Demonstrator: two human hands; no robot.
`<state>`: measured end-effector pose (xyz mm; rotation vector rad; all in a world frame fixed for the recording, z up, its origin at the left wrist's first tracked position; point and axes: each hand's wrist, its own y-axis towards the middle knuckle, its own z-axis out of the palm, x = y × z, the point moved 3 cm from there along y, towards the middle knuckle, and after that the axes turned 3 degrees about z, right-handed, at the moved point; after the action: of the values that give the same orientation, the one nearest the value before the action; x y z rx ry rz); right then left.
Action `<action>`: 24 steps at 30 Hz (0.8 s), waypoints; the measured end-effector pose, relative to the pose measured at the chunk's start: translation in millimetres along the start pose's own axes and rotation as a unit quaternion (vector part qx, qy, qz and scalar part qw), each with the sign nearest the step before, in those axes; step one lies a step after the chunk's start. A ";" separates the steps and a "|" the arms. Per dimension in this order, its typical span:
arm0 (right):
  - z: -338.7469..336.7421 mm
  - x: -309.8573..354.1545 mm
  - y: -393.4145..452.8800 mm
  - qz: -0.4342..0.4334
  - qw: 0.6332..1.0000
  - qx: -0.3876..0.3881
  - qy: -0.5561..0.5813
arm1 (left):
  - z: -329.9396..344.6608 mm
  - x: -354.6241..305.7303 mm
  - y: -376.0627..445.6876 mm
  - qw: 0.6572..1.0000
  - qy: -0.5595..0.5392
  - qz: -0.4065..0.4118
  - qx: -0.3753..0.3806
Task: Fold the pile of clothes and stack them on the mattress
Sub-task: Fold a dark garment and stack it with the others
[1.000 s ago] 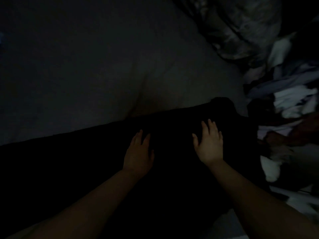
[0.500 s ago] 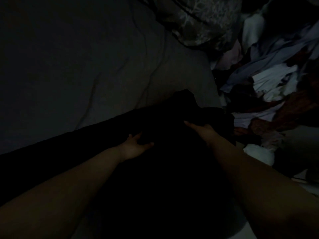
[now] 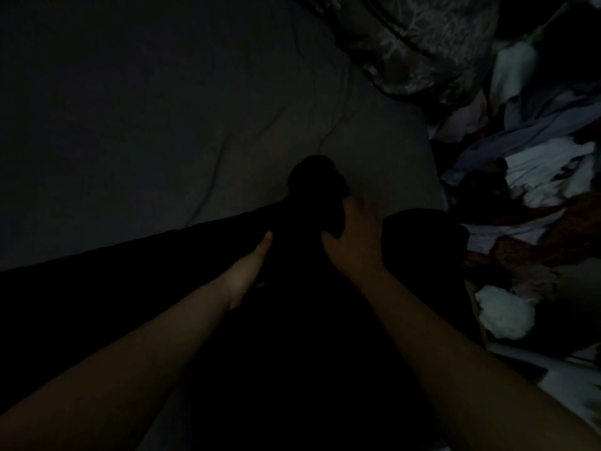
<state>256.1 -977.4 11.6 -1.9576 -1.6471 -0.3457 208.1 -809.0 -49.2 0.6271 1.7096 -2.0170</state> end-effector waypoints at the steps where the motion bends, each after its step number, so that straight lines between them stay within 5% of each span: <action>1: 7.9 15.7 -7.9 -0.047 0.998 -0.008 -0.042 | -5.2 -1.6 -7.5 1.000 -0.022 0.006 -0.004; 7: 86.2 115.6 -80.4 -0.171 0.974 0.141 0.041 | -87.0 -6.9 -52.1 0.960 -0.274 0.061 -0.017; 15: 185.3 182.9 -140.2 -0.237 0.951 0.198 -0.001 | -218.5 43.5 -106.8 0.975 -0.179 0.042 -0.127; 19: 223.2 165.8 -141.8 -0.174 0.915 0.365 -0.013 | -242.9 81.4 -98.3 0.962 -0.084 0.002 -0.260; 21: 215.9 157.2 -132.0 -0.134 0.933 0.333 0.038 | -242.1 94.7 -86.4 0.961 -0.039 0.003 -0.275; 24: 183.9 129.6 -99.5 -0.074 0.992 0.098 0.042 | -236.5 102.2 -71.1 0.961 -0.006 0.000 -0.276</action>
<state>160.2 -758.2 -45.5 -1.6617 -1.7075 -0.3049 100.2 -567.3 -85.9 0.4159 2.1320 -1.4275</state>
